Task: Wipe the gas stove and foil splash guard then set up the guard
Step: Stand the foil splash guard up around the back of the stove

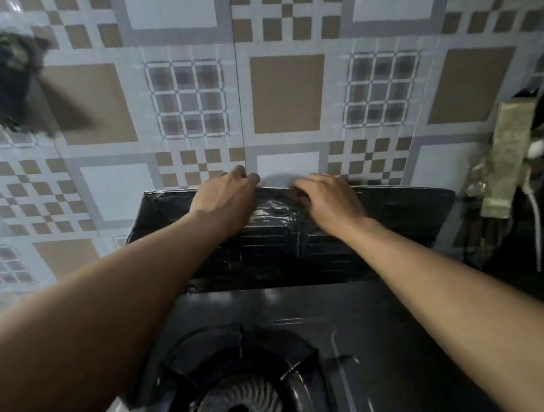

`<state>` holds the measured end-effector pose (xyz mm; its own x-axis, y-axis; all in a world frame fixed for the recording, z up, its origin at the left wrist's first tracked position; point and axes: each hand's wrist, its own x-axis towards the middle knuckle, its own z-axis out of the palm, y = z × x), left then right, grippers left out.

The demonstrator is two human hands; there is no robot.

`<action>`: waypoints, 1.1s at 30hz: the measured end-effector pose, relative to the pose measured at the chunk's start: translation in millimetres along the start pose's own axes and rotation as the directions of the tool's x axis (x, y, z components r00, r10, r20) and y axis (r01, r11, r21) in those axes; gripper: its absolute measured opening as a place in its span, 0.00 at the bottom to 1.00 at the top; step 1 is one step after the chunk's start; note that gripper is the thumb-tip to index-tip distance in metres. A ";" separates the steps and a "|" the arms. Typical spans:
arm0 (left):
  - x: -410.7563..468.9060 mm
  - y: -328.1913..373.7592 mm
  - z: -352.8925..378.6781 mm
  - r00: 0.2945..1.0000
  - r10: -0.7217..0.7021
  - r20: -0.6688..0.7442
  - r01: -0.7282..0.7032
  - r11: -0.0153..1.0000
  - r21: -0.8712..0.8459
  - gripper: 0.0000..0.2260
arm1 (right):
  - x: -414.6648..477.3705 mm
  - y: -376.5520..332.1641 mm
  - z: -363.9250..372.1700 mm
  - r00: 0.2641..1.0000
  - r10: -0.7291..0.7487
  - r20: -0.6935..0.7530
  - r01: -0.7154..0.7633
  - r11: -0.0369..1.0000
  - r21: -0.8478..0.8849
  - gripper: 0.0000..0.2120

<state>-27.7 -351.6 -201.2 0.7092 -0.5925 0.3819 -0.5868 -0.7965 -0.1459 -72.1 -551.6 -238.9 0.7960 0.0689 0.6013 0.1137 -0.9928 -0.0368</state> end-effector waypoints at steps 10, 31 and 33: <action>13.9 16.1 5.8 0.980 -0.153 -0.124 0.164 0.982 0.089 0.05 | -0.3 16.7 -0.7 0.997 -0.065 -0.049 0.068 0.996 0.060 0.11; 39.7 77.6 16.9 0.990 0.009 -0.141 -0.024 0.995 -0.101 0.09 | -9.4 66.8 -26.9 0.995 -0.060 0.075 0.041 0.970 0.238 0.09; 42.4 77.6 17.1 0.991 -0.015 -0.133 -0.003 0.991 -0.137 0.06 | -14.2 73.3 -28.8 0.998 -0.035 0.049 0.026 0.984 0.177 0.07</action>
<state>-36.5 -440.5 -211.9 0.6600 -0.5589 0.5021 -0.6369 -0.7707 -0.0208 -92.2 -628.2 -227.1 0.8195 0.1086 0.5627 0.2380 -0.9577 -0.1618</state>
